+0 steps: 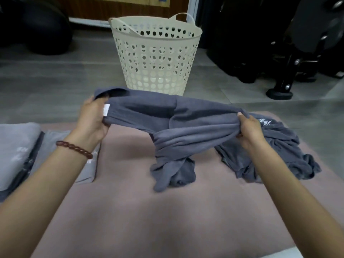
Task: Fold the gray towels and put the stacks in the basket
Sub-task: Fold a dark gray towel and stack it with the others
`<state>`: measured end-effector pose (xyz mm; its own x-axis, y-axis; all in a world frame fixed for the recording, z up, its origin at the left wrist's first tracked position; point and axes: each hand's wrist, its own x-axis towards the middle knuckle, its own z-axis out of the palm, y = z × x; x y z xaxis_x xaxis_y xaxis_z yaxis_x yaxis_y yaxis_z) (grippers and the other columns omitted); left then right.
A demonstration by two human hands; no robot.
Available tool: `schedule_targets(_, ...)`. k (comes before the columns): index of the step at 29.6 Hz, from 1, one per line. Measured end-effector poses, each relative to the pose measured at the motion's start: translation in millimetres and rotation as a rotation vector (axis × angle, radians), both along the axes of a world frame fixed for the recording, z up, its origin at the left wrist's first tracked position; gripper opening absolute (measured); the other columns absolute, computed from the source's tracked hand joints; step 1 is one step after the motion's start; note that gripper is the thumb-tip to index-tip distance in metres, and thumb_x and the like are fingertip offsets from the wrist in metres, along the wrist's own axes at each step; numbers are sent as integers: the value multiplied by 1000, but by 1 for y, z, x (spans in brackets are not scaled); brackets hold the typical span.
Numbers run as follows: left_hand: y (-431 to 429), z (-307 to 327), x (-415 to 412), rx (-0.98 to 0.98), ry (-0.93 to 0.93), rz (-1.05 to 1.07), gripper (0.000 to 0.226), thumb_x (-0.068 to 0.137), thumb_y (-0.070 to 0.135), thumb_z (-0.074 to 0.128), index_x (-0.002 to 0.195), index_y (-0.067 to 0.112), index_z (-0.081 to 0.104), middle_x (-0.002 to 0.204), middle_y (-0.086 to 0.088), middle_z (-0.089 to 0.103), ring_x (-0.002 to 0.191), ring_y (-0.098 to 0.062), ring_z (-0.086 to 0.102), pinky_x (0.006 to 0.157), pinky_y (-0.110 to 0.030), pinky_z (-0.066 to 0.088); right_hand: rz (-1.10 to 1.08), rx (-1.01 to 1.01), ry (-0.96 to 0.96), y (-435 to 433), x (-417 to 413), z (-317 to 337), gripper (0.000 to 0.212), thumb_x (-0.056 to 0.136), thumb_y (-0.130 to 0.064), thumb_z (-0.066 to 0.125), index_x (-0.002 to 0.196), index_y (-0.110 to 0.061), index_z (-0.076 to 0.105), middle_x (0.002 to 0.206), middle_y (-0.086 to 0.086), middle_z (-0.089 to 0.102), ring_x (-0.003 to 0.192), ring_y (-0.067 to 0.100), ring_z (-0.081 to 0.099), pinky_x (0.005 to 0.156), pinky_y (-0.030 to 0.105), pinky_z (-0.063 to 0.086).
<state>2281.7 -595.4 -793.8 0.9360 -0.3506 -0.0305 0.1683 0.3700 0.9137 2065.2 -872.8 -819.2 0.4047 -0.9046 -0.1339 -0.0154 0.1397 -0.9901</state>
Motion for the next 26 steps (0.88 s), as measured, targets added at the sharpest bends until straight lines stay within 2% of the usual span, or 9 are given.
schedule_targets(4,-9,-1,11,21,-32,108,25,90,-4,43,97,10,62,66,7,70,62,-7,65,56,-19,51,-89,-79,-23,-19,-9,-16,14,91,-21,58,78,-17,55,65,-6,62,57,2,58,56,18,48)
schedule_targets(6,-31,-17,-5,68,-118,-19,18,95,8,49,108,11,61,84,7,72,79,-6,66,69,-19,52,-128,-98,5,-21,-4,-25,23,86,-23,64,103,-10,55,85,0,56,72,7,55,60,17,43)
schedule_targets(8,-52,-44,-21,220,-152,-280,55,89,25,62,138,12,41,122,3,59,110,-7,56,93,-23,46,-113,-114,141,-15,1,-39,54,88,-14,62,135,-7,35,111,7,49,97,16,50,74,19,45)
schedule_targets(10,-63,-78,-31,494,-217,-503,87,79,30,73,148,14,22,138,6,42,126,-7,42,104,-26,38,-62,-264,383,-1,3,-57,67,86,-8,64,142,-7,27,130,16,39,115,26,46,95,30,40)
schedule_targets(14,-52,-156,-46,819,-571,-913,48,74,0,68,119,10,54,109,12,64,102,7,57,89,-14,43,591,-629,651,48,-1,-100,78,80,-18,73,144,-11,28,144,14,31,134,28,31,108,31,26)
schedule_targets(16,-41,-188,-51,945,-675,-946,51,75,2,67,121,17,51,116,1,61,108,-11,59,92,-25,47,901,-727,684,68,-2,-119,91,79,-27,74,149,-17,16,151,7,28,138,24,27,110,28,22)
schedule_targets(20,-30,-207,-56,1256,-1095,-681,33,77,23,63,108,19,54,102,6,61,104,-16,57,94,-31,34,968,-895,775,82,6,-140,86,84,-31,67,150,-27,12,143,7,42,126,28,41,106,38,34)
schedule_targets(23,-26,-189,-59,1071,-963,-763,20,76,37,50,86,21,45,83,7,54,87,-22,57,80,-31,37,906,-919,723,74,14,-136,47,89,-16,57,135,-15,46,121,10,62,108,26,58,89,34,45)
schedule_targets(26,-23,-154,-63,793,-733,-687,31,72,55,52,81,29,37,75,14,48,71,-5,48,67,-24,39,727,-545,381,63,16,-106,21,91,2,49,100,-11,62,96,3,64,80,0,59,74,18,45)
